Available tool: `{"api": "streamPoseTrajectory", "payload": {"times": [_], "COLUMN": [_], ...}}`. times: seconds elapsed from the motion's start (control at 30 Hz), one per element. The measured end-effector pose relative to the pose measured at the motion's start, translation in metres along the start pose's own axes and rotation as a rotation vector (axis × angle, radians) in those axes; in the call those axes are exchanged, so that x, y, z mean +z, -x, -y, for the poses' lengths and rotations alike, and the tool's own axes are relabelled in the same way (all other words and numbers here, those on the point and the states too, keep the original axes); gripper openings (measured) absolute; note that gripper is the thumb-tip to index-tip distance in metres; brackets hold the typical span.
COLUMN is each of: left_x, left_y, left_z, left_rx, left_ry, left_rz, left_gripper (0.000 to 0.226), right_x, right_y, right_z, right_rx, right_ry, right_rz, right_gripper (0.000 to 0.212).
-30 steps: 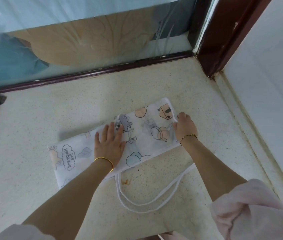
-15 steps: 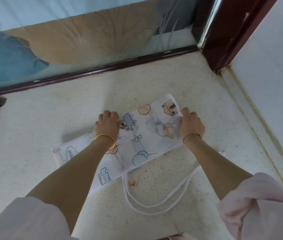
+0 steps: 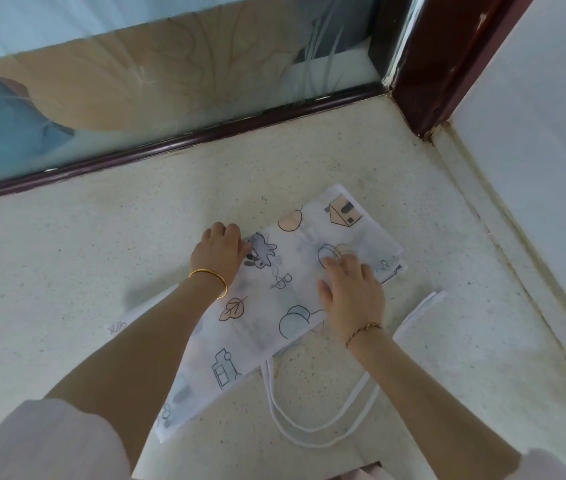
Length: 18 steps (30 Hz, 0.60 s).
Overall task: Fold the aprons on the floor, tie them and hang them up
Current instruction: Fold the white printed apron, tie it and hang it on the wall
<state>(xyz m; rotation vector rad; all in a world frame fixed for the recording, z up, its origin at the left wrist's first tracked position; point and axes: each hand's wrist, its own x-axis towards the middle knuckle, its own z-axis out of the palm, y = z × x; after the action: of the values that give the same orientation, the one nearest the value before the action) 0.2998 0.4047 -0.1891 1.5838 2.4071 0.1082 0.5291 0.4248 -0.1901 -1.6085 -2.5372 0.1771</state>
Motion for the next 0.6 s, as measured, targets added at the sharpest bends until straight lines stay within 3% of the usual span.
{"api": "streamPoseTrajectory", "payload": {"times": [0.1,0.2,0.4,0.5,0.6], "left_x": [-0.001,-0.003,-0.001,-0.001,0.000], "left_y": [0.000,-0.002,0.003,0.012,0.022], "left_z": [-0.005,-0.007,-0.005,-0.012,-0.018], "left_rx": [0.019,-0.052,-0.412,-0.463,-0.428], "left_ry": [0.096,0.086,0.244,0.347,0.378], "left_rz": [0.071,0.105,0.118,0.190,0.238], "left_gripper": [0.029,0.025,0.023,0.028,0.026], "right_x": [0.010,0.010,-0.001,-0.007,-0.006], "right_y": [0.008,-0.004,-0.067,-0.072,-0.061], "right_z": [0.008,0.007,0.008,0.008,0.005], "right_rx": [0.131,0.101,-0.064,0.024,0.142], "right_ry": [0.037,0.049,0.081,0.151,-0.041], "right_rz": [0.148,0.142,0.263,0.279,0.259], "right_gripper": [0.046,0.050,0.046,0.043,0.035]}}
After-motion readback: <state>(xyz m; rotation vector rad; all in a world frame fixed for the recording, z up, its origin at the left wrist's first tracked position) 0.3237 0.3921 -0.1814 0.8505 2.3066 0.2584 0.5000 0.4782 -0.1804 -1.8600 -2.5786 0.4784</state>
